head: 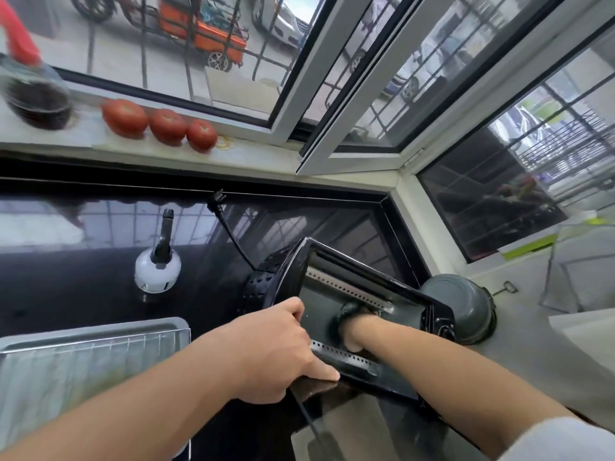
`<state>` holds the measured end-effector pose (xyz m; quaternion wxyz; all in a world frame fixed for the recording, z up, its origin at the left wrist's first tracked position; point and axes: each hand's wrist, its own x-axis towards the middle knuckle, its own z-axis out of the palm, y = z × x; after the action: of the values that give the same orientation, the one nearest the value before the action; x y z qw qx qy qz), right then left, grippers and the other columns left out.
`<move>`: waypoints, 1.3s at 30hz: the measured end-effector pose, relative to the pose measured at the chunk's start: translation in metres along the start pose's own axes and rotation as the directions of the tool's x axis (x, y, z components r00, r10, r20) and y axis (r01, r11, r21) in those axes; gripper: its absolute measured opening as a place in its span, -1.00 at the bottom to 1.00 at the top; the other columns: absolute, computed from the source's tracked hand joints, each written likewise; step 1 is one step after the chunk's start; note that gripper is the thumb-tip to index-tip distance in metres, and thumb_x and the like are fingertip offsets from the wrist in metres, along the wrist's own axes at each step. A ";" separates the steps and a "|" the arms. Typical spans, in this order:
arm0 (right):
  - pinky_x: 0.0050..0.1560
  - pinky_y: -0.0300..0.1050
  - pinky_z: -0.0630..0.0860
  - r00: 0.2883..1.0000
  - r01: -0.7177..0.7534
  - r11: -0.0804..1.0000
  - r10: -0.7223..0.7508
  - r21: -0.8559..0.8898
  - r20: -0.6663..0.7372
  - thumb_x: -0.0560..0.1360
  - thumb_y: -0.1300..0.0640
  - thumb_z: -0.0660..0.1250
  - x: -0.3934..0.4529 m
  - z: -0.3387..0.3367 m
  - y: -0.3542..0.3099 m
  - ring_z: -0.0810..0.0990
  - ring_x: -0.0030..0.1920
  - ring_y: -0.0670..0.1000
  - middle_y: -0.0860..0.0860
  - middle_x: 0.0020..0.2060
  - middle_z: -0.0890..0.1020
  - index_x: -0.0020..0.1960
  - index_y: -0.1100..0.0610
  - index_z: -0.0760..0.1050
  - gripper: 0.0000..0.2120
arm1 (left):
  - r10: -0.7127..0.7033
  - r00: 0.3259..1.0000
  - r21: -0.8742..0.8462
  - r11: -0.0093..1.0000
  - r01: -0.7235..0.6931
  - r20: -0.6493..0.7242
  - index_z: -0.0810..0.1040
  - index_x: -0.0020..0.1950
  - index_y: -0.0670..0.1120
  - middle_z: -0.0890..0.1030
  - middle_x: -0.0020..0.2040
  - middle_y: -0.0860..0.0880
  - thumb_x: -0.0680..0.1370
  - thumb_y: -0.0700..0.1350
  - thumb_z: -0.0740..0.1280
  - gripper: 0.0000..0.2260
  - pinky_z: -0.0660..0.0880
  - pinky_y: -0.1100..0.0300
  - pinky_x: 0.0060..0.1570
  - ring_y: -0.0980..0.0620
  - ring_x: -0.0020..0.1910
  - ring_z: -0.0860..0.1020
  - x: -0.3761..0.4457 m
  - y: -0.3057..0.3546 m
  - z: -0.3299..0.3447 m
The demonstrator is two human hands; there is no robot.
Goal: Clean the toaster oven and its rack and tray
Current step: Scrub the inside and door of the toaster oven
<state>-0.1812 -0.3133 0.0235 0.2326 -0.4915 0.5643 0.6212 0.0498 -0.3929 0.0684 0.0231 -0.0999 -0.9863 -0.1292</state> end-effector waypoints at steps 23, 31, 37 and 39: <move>0.21 0.12 0.36 0.934 -0.274 0.917 0.183 -0.290 -0.306 0.62 0.07 0.15 -0.108 0.066 0.023 0.37 0.22 0.21 0.17 0.22 0.55 0.32 0.16 0.50 -0.65 | 0.003 1.000 -0.058 0.998 -0.003 -0.002 0.25 0.55 0.32 0.60 -0.13 0.05 0.53 -0.18 0.15 -0.36 0.22 0.05 0.29 -0.04 -0.20 0.35 0.001 -0.005 -0.002; 0.26 0.19 0.35 0.905 -0.376 0.888 0.290 -0.265 -0.311 0.64 0.06 0.10 -0.074 0.057 0.005 0.37 0.26 0.29 0.26 0.29 0.48 0.41 0.21 0.43 -0.59 | 0.003 1.000 -0.047 0.999 -0.003 -0.009 0.21 0.56 0.34 0.58 -0.12 0.06 0.51 -0.19 0.13 -0.32 0.19 0.09 0.28 -0.04 -0.18 0.38 0.006 -0.008 0.000; 0.26 0.12 0.41 0.922 -0.270 0.937 0.186 -0.221 -0.340 0.61 0.08 0.17 -0.099 0.072 0.024 0.44 0.25 0.23 0.24 0.29 0.49 0.41 0.23 0.42 -0.58 | 0.013 1.000 -0.057 0.998 -0.014 -0.021 0.24 0.57 0.32 0.62 -0.08 0.05 0.53 -0.18 0.14 -0.34 0.20 0.07 0.27 -0.03 -0.16 0.38 0.003 -0.004 0.000; 0.20 0.08 0.42 0.885 -0.331 0.921 0.227 -0.205 -0.407 0.64 0.08 0.10 -0.094 0.064 0.031 0.47 0.20 0.20 0.20 0.24 0.53 0.39 0.22 0.44 -0.60 | 0.006 0.999 -0.069 0.998 -0.008 -0.039 0.26 0.56 0.32 0.63 -0.07 0.05 0.53 -0.18 0.16 -0.35 0.20 0.08 0.25 -0.02 -0.16 0.41 0.004 -0.004 0.000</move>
<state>-0.1912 -0.2363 0.1125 -0.0410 -0.5410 0.5742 0.6131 0.0449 -0.3963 0.0680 0.0391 -0.1016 -0.9803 -0.1650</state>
